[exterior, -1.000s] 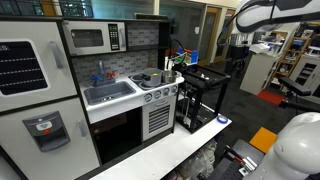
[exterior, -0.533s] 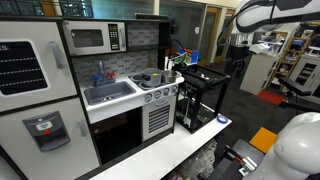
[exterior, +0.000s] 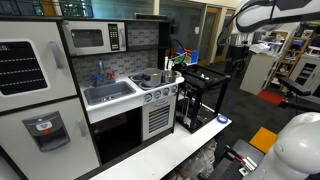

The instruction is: Open the microwave door

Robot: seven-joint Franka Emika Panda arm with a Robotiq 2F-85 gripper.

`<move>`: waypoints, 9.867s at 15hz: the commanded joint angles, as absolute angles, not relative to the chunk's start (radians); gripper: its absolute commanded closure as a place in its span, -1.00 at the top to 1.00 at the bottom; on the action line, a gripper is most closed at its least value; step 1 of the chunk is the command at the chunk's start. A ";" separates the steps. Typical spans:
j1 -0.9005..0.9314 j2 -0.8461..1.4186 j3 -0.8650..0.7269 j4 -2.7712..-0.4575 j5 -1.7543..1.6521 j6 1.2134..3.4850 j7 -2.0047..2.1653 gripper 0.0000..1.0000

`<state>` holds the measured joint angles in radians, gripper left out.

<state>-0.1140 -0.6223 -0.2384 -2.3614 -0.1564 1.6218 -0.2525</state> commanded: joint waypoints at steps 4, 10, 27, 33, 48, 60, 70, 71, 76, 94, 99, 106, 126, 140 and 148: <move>-0.120 -0.621 -0.233 -2.359 -0.153 1.620 -0.255 1.00; -0.120 -0.621 -0.233 -2.360 -0.153 1.620 -0.255 1.00; -0.120 -0.621 -0.233 -2.360 -0.153 1.620 -0.255 1.00; -0.112 -0.610 -0.241 -2.346 -0.153 1.642 -0.279 1.00; 0.042 -0.310 -0.255 -1.985 -0.013 2.004 -0.739 1.00; 0.035 -0.247 -0.219 -1.936 0.257 2.076 -1.186 1.00; 0.115 -0.149 -0.214 -1.827 0.752 2.143 -1.537 1.00; 0.119 -0.128 -0.201 -1.802 0.817 2.135 -1.582 1.00; 0.093 -0.006 -0.127 -1.689 1.121 2.059 -1.791 1.00; 0.056 0.040 -0.018 -1.692 1.080 2.170 -1.467 1.00; 0.054 0.070 -0.001 -1.695 1.083 2.213 -1.434 1.00; 0.056 0.118 0.015 -1.668 1.105 2.280 -1.440 1.00; 0.049 0.276 0.066 -1.468 1.111 2.344 -1.438 1.00; 0.052 0.195 0.099 -1.556 1.124 2.322 -1.450 1.00; 0.064 0.105 0.106 -1.674 1.111 2.332 -1.443 1.00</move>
<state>0.0675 0.1765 0.0976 -1.5878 1.1024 2.3314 -1.4382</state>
